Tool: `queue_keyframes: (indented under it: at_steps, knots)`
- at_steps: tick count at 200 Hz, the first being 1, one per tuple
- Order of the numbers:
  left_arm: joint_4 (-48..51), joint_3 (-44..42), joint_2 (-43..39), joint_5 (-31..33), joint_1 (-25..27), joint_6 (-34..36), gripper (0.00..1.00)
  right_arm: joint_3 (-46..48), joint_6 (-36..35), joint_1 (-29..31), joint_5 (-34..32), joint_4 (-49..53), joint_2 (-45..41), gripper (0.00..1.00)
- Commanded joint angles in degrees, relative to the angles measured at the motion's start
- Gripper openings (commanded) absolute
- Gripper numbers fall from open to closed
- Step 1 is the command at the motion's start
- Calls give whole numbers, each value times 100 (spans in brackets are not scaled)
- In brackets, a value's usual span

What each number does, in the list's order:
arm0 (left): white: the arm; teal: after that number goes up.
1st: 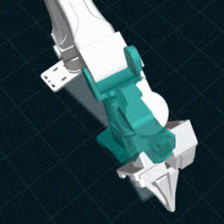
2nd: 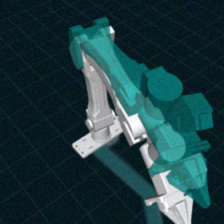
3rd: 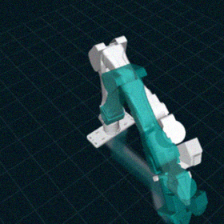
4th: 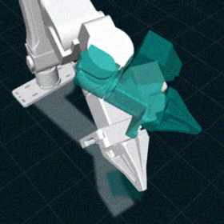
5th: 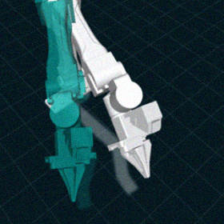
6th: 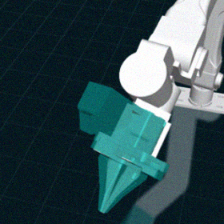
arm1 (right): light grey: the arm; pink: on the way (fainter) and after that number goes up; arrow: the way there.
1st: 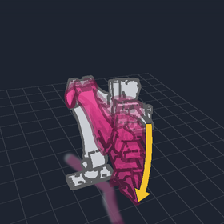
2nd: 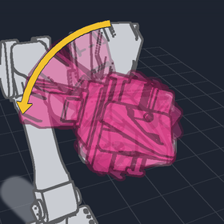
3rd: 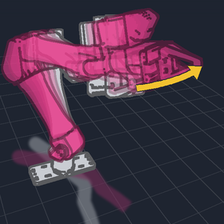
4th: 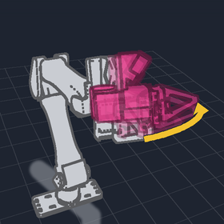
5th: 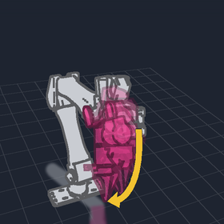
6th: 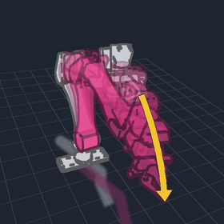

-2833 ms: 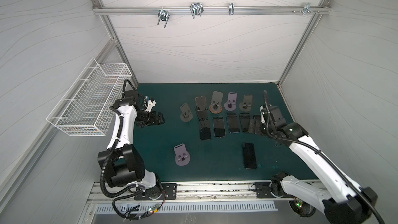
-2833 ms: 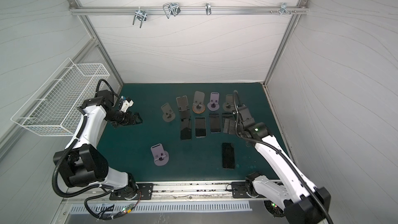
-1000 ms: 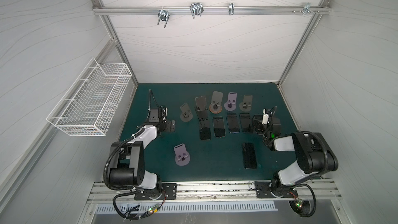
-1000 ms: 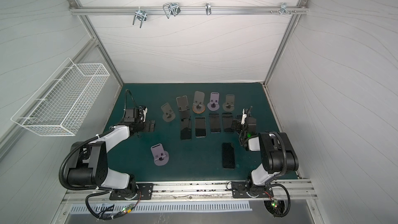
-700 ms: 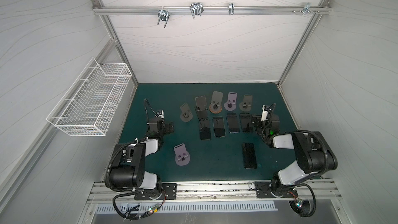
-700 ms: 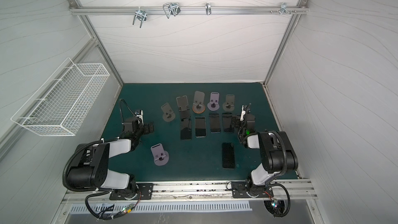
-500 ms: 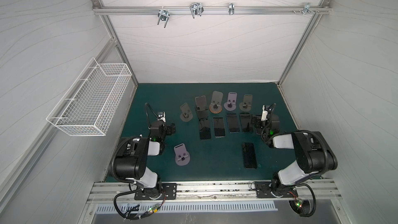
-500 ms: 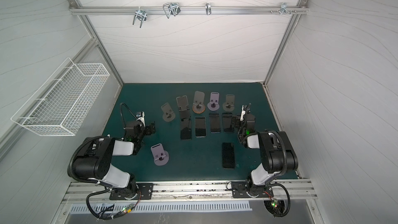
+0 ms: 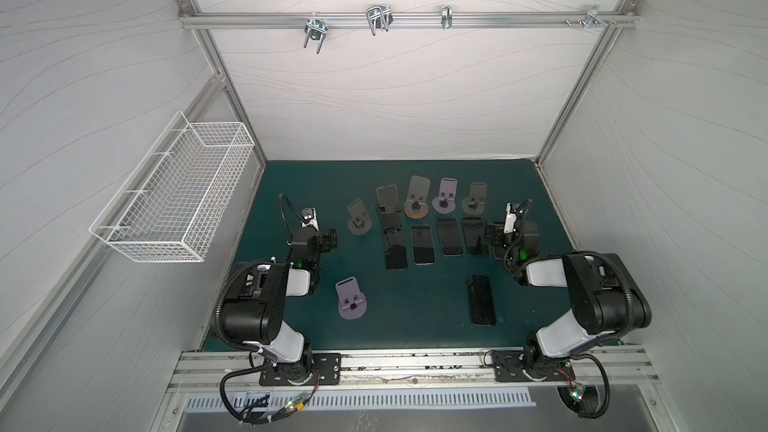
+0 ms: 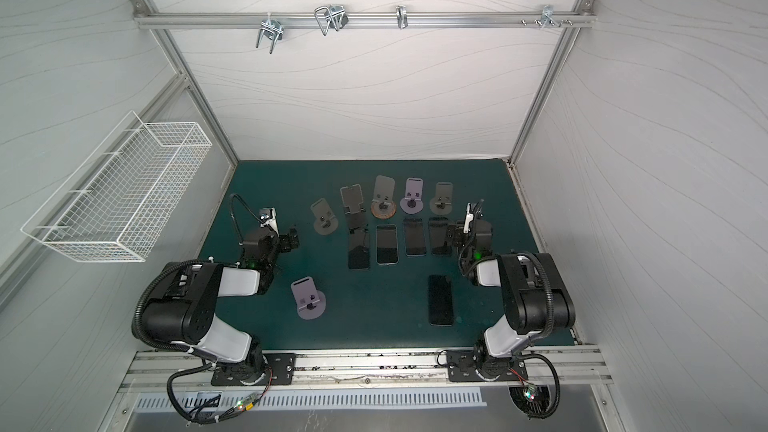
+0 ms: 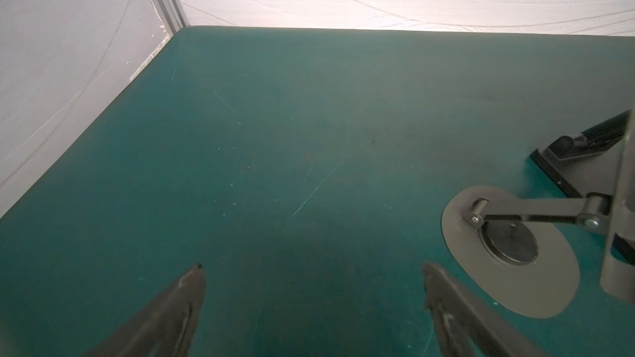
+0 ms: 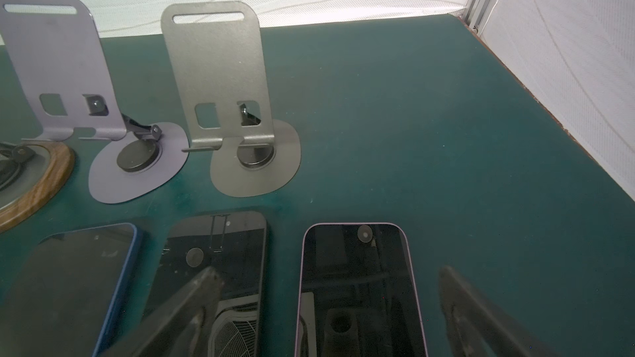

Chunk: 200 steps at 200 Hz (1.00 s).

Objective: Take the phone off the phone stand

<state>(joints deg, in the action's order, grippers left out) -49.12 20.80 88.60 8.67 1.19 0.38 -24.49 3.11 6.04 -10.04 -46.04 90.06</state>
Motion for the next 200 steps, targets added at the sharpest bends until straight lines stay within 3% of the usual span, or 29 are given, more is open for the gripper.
queue_keyframes:
  at_steps: [1, 200]
  knots:
    - [-343, 131, 52, 109, 24, -12, 100, -38, -114, 20, -46, 10, -42, 99]
    - [-238, 179, 44, 70, 22, 6, 100, -47, -127, 20, -24, -12, -6, 99]
